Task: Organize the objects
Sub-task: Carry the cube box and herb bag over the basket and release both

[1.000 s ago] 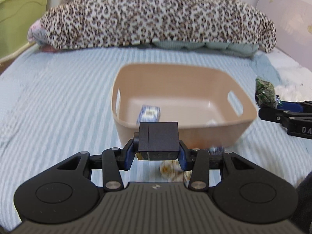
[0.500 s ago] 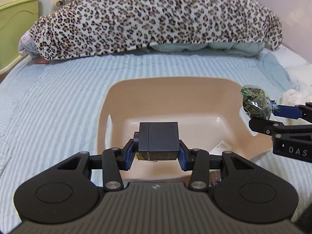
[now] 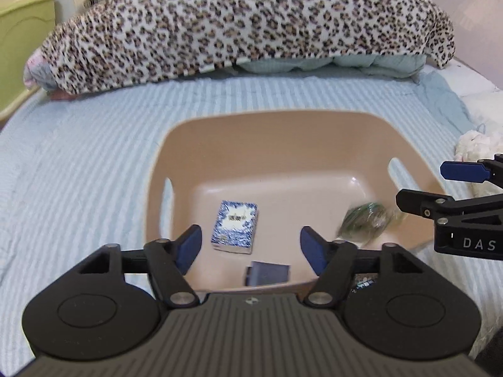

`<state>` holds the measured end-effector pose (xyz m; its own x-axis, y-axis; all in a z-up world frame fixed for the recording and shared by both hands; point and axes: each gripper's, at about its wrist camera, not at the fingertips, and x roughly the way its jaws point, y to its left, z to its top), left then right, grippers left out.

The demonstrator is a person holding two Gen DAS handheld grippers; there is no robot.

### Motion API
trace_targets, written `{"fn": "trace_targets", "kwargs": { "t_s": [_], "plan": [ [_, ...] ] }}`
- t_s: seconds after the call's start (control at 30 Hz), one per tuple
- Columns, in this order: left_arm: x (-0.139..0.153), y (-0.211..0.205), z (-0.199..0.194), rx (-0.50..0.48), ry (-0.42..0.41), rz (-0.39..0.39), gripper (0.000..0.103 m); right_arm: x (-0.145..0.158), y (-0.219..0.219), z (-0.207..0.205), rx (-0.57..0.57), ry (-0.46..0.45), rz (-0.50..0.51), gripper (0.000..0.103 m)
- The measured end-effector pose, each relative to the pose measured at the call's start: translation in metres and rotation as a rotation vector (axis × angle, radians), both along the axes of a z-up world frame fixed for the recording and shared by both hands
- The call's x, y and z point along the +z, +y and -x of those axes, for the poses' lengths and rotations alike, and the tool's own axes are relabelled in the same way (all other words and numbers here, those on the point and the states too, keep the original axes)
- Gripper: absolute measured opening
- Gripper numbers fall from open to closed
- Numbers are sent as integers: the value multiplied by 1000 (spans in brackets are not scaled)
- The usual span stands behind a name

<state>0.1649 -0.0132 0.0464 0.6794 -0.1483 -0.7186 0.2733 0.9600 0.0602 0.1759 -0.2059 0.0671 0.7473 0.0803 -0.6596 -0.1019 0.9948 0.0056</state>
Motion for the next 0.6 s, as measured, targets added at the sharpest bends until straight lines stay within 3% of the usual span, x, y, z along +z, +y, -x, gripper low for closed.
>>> {"fn": "trace_targets", "kwargs": {
  "t_s": [0.27,0.37,0.6],
  "plan": [
    [9,14,34,-9,20,-5,74,11,-8,37,-8,-18,0,82],
    [-2,17,44,-6,50,-20,75,6,-10,49,-16,-2,-2,87],
    [-47,16,43,17,168,-46,75,-28,-13,62,-38,91,-7,87]
  ]
}}
